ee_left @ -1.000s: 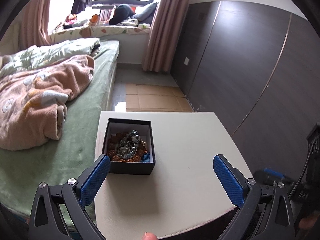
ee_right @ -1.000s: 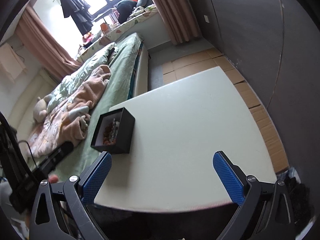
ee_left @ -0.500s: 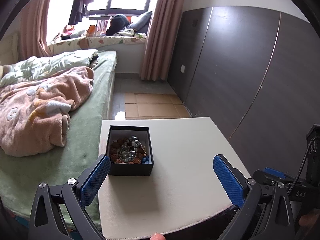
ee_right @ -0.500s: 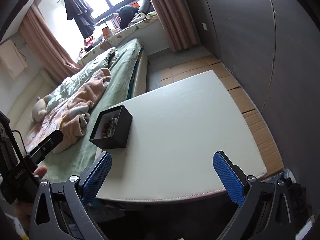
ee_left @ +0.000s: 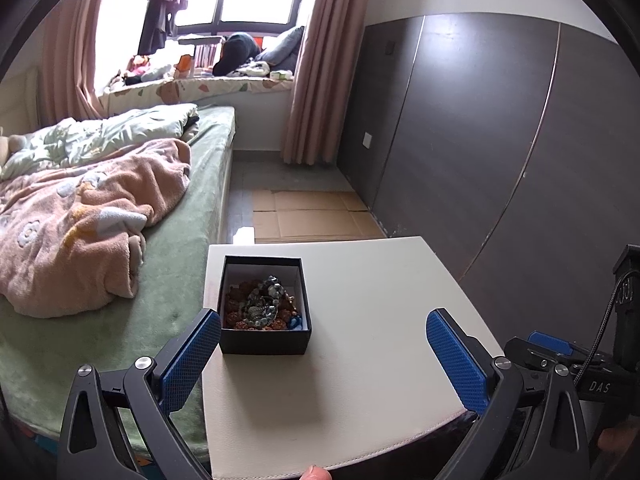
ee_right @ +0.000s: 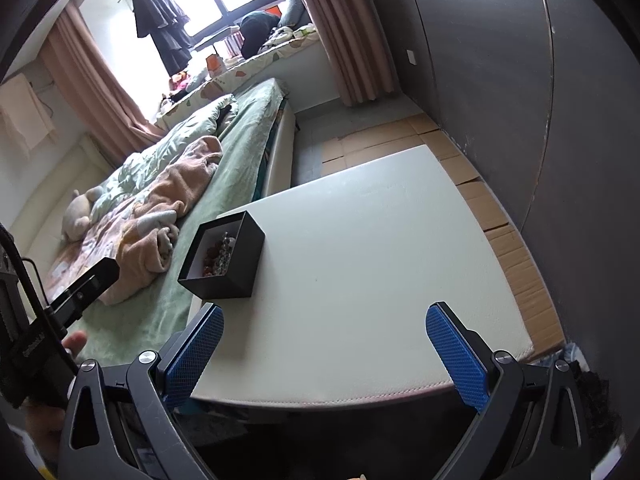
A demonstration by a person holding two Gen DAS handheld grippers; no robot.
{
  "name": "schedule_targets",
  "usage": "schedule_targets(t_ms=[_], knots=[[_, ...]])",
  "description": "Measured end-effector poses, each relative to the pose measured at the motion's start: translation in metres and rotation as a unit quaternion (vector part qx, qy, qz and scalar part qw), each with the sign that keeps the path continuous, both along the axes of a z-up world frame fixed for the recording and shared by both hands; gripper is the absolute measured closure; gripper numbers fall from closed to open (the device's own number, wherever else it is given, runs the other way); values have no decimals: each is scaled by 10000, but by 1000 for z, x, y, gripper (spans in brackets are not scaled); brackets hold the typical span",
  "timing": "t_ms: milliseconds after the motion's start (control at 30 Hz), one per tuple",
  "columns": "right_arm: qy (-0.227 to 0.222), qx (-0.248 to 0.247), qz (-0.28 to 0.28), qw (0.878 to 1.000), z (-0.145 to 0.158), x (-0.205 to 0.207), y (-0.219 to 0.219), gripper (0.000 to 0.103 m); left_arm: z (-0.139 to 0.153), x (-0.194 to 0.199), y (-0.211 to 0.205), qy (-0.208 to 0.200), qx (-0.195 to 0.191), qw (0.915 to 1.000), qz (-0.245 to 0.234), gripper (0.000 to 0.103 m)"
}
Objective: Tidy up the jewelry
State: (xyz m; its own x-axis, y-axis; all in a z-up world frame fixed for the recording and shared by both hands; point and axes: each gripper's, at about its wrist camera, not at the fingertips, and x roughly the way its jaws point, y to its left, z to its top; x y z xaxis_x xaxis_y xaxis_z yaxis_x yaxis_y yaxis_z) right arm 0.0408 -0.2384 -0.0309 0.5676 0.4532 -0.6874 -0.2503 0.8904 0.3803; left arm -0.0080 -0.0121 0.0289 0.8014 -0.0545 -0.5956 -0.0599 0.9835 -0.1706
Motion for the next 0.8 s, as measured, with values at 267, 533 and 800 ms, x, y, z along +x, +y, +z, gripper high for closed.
schedule_targets(t_ms=[267,533,800], knots=[[-38,-8,-10,10000,3,-1,-1,1,2,-1,0,-10,2,10000,-7,0],[-35,-4,-6,10000,3,-1,0,1,3,-2,-2,-17,11,10000,-25,0],[-5,-75,28,10000,2,-2,3,1,4,-2,-1,-30,12,10000,-38,0]])
